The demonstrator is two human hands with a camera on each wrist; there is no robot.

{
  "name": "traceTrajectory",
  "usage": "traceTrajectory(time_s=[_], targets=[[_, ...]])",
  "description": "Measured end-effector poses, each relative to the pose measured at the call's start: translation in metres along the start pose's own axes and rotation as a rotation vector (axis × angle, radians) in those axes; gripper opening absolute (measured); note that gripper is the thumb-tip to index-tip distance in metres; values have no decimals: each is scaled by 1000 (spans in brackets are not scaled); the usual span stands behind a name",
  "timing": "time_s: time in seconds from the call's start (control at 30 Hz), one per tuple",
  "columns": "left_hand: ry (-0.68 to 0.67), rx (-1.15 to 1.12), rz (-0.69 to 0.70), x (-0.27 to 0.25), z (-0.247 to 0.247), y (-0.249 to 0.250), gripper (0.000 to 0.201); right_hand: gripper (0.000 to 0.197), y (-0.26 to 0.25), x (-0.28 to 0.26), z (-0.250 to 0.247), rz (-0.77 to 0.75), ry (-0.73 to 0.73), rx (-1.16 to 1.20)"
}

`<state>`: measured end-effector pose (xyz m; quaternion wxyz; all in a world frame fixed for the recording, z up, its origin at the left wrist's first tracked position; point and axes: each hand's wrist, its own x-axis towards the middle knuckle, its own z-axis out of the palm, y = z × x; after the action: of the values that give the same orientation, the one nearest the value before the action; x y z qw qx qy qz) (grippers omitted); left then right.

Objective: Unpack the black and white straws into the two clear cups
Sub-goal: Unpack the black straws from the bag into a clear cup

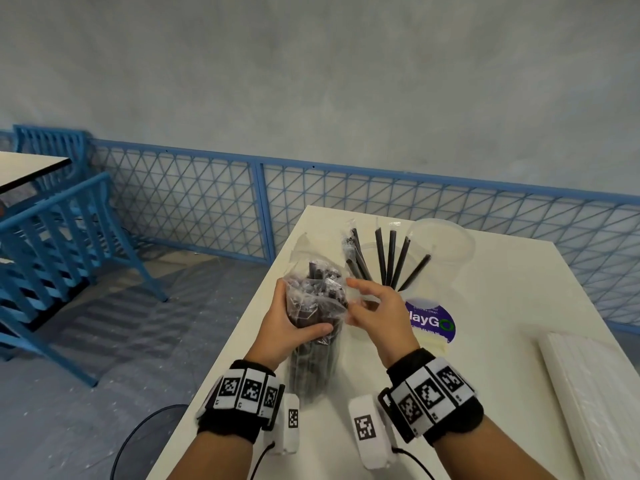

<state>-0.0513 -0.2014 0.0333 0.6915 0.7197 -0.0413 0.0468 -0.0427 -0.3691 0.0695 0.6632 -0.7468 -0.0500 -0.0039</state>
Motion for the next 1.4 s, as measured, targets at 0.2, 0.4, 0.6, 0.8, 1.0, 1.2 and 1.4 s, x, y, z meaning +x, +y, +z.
traceTrajectory(time_s=[0.2, 0.4, 0.6, 0.8, 1.0, 1.2, 1.4], targets=[[7, 50, -27, 1, 1, -3, 86, 41, -1, -1, 0, -290, 84, -459], [-8, 33, -43, 2, -1, -5, 88, 47, -7, -6, 7, -283, -7, -411], [-84, 42, -48, 1, -2, -7, 94, 54, -10, 1, 6, -159, -107, -323], [-76, 93, -42, 0, 0, -6, 97, 45, 1, 8, 15, -148, -15, -322], [-69, 114, -9, 1, 1, -6, 96, 37, 12, 7, 22, -152, 25, -240], [-88, 237, 18, 2, 11, -3, 95, 24, 20, 4, 22, -114, 146, -96], [-18, 220, -1, 7, 10, -8, 99, 19, 11, 23, 14, -190, 136, -154]])
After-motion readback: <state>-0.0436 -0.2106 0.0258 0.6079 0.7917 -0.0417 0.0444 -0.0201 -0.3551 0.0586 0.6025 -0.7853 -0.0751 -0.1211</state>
